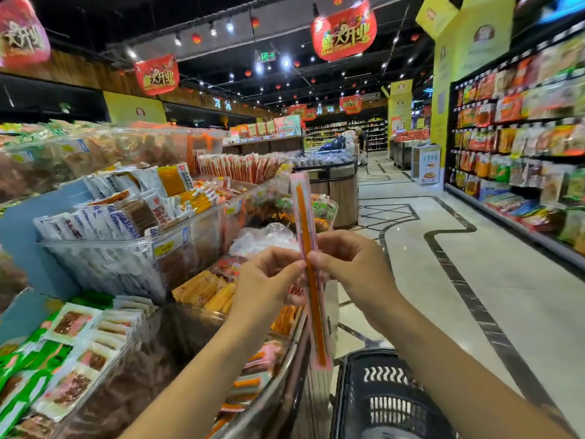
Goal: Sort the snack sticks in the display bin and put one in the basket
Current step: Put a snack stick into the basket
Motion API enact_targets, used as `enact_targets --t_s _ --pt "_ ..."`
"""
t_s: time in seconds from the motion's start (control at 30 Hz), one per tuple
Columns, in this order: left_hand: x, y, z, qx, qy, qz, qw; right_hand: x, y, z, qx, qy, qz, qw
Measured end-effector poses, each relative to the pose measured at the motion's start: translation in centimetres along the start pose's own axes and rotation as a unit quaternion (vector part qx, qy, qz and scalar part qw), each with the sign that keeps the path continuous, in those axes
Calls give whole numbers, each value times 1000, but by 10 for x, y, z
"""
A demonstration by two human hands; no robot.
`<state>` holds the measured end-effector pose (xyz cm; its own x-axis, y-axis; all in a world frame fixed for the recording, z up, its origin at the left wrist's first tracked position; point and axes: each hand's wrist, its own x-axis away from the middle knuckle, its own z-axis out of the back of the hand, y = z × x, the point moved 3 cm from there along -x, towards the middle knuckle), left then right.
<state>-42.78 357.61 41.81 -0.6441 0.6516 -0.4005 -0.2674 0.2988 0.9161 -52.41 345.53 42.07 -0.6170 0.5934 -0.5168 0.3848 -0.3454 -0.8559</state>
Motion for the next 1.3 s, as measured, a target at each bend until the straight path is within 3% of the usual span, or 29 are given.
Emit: enact_targets --t_s 0.27,0.5,0.93,1.3 --pt "-26 -99 -99 -46 -53 75 995 23 79 100 41 84 -95 991" --pt "-25 -235 -159 -70 -93 196 974 55 208 160 56 161 -228 959" --pt "46 -534 -183 -142 -146 464 862 165 503 173 136 161 -490 846" --pt "110 -716 -193 -208 -186 540 794 243 651 169 158 148 -600 770"
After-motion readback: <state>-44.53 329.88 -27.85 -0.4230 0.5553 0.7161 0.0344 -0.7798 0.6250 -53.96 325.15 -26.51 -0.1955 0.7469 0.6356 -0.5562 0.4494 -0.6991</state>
